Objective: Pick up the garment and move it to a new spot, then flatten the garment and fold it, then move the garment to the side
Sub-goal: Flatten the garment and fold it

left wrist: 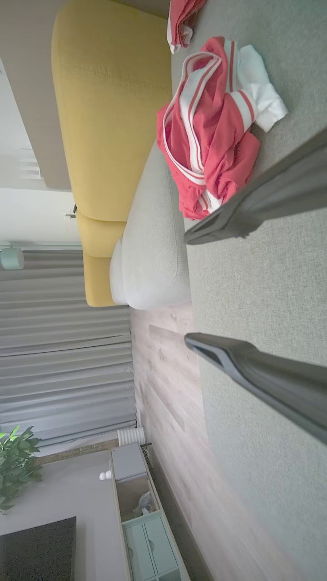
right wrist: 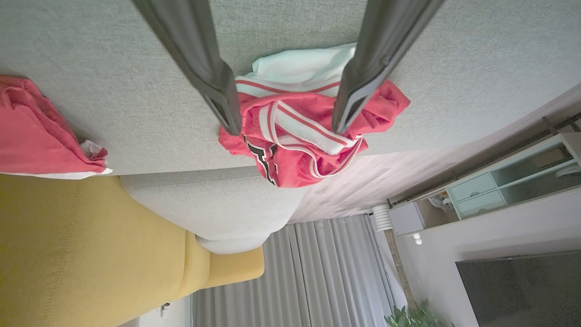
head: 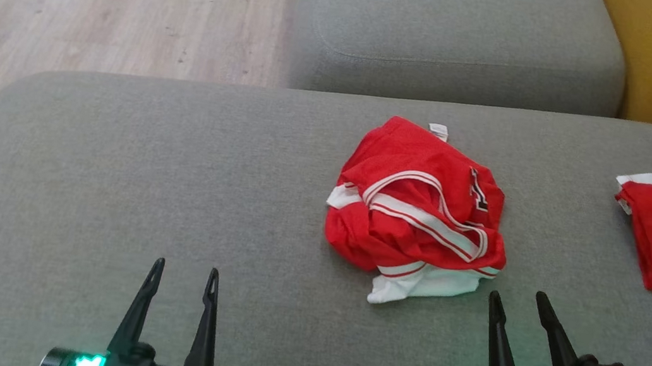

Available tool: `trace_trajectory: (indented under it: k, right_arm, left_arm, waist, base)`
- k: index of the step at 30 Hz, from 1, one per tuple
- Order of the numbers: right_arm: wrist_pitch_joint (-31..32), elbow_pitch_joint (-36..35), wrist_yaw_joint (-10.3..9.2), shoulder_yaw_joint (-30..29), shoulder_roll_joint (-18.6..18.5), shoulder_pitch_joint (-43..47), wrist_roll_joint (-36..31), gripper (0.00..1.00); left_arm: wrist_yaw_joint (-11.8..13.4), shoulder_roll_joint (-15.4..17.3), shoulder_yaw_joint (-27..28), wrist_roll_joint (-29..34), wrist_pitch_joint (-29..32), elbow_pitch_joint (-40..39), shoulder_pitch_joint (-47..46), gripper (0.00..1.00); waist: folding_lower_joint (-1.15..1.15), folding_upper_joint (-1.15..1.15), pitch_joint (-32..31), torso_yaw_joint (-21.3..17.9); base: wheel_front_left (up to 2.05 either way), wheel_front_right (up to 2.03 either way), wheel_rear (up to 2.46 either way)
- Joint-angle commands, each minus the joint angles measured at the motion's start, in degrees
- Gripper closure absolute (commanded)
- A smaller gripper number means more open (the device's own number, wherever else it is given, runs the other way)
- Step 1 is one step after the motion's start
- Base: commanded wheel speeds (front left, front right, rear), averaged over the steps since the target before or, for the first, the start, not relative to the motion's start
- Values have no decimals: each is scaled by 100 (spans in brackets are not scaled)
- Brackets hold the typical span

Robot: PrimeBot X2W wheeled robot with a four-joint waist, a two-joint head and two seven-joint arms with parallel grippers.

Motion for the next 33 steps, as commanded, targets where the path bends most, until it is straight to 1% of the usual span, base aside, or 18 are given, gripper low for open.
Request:
trace_trajectory:
  k: [1,5,10,13,15,19,20,23,25,27,30,33]
  right_arm:
    - [-15,-202,-5,139,-19,-144,-39,0]
    - [-15,-241,-5,186,-33,-198,-47,0]
    - [-15,-373,-5,300,-48,-314,-73,0]
    - [-15,-466,-5,346,-48,-387,-81,0]
    - [-15,-522,-5,377,-45,-460,-84,0]
    - [-15,-585,-5,424,-33,-626,-86,0]
    - [-15,-585,-5,424,-33,-626,-86,0]
    - [-15,-614,-5,467,-12,-745,-74,0]
    - [-15,-626,-5,502,2,-802,-68,0]
    - [-15,-628,-5,513,14,-843,-59,0]
    - [-15,-639,-5,494,27,-888,-42,0]
    - [-15,-645,-5,474,35,-929,-26,0]
  left_arm:
    - [-4,-37,130,-46,-46,-150,-148,0]
    - [-25,-37,53,-105,-46,-157,-202,0]
    - [-143,-37,-165,-142,-46,-143,-414,0]
    - [-305,-38,-412,-215,-46,-60,-657,0]
    - [-460,-38,-621,-259,-46,69,-901,0]
    - [-793,-38,-1078,-365,-46,555,-1532,0]
    - [-793,-38,-1078,-365,-46,555,-1532,0]
    - [-968,-38,-1351,-443,-46,1010,-2061,0]
    - [-1009,-38,-1492,-491,-46,1370,-2403,0]
    - [-991,-38,-1598,-563,-46,1738,-2708,0]
    - [-889,-38,-1663,-775,-17,2223,-3098,0]
    - [-833,-38,-1705,-1006,6,2617,-3429,0]
  waist:
    - [0,0,20,-55]
    - [0,0,110,-311]
    - [0,0,295,-869]
    - [0,0,449,-1258]
    - [0,0,604,-1515]
    - [0,0,942,-2000]
    - [0,0,942,-2000]
    - [0,0,1210,-2355]
    - [0,0,1376,-2565]
    - [0,0,1508,-2751]
    - [0,0,1682,-2965]
    - [0,0,1816,-3095]
  base:
    - [0,0,0]
    - [0,0,0]
    - [0,0,0]
    - [0,0,0]
    - [0,0,0]
    - [0,0,0]
    - [0,0,0]
    - [0,0,0]
    - [0,0,0]
    - [0,0,0]
    - [0,0,0]
    - [0,0,0]
